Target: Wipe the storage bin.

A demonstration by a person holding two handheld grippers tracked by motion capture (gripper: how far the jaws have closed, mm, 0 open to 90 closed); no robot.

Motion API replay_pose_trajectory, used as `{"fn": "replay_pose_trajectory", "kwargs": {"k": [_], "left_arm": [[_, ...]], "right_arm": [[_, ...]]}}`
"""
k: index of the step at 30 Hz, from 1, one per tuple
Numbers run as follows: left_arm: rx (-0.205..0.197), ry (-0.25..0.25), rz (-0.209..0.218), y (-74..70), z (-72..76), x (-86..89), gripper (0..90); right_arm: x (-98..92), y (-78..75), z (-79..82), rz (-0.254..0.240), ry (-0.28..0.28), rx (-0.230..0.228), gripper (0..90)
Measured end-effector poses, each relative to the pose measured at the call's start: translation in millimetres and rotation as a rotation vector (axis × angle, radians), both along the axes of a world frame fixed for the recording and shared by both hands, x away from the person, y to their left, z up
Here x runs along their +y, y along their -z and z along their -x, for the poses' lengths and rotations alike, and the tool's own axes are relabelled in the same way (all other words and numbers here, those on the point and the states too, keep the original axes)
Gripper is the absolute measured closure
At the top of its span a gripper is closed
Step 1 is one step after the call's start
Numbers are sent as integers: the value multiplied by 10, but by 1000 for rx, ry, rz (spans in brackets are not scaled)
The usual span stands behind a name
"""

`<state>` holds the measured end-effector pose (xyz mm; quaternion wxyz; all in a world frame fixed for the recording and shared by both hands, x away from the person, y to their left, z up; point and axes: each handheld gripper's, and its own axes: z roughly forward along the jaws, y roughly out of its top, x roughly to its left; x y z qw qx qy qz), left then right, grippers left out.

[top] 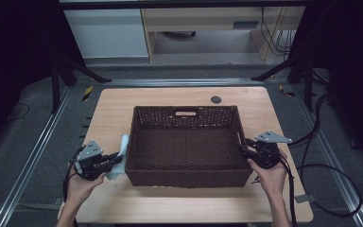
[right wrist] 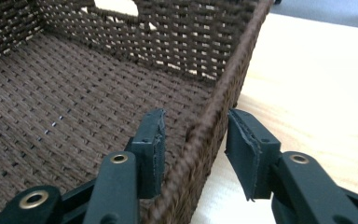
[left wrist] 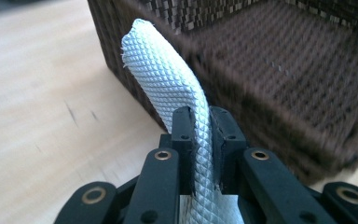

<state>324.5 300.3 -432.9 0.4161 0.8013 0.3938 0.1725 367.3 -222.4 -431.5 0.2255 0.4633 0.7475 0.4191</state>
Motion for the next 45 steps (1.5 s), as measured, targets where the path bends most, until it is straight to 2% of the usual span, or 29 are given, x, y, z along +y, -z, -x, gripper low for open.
{"fn": "replay_pose_trajectory", "kwargs": {"k": [3, 4, 8, 12, 16, 18, 21, 24, 28, 34, 37, 41, 45], "left_arm": [[51, 4, -31, 142, -21, -36, 801], [51, 4, -31, 142, -21, -36, 801], [112, 9, -73, 311, -103, -77, 802], [148, 15, -87, 397, -124, -55, 803], [145, 16, -73, 387, -106, -25, 803], [128, 20, -66, 346, -98, -24, 803], [72, 31, -29, 214, -58, -39, 803], [34, 38, -12, 120, -34, -62, 804], [11, 40, -18, 74, 7, -70, 804], [-28, 33, 8, -26, 118, -1, 805], [-15, 40, 4, 9, 125, -13, 805], [39, 48, -36, 155, 89, -93, 805], [97, 42, -49, 278, 92, -105, 805]], "right_arm": [[-2, 6, 3, 0, -10, 11, 609], [6, 4, -7, 2, -13, 20, 623], [7, 2, -25, -4, -13, 34, 632], [13, -2, -27, 7, -13, 40, 640], [26, -8, -28, 23, -11, 42, 654], [27, -9, -29, 24, -11, 43, 659], [29, -7, -31, 23, -6, 45, 674], [40, -7, -22, 28, 4, 43, 684], [36, -3, -20, 20, 7, 43, 685], [35, -3, -30, 22, 5, 43, 686], [27, 3, -35, 13, 5, 44, 686], [20, 8, -35, 5, 5, 43, 687], [21, 8, -34, 2, 12, 44, 691]]}}
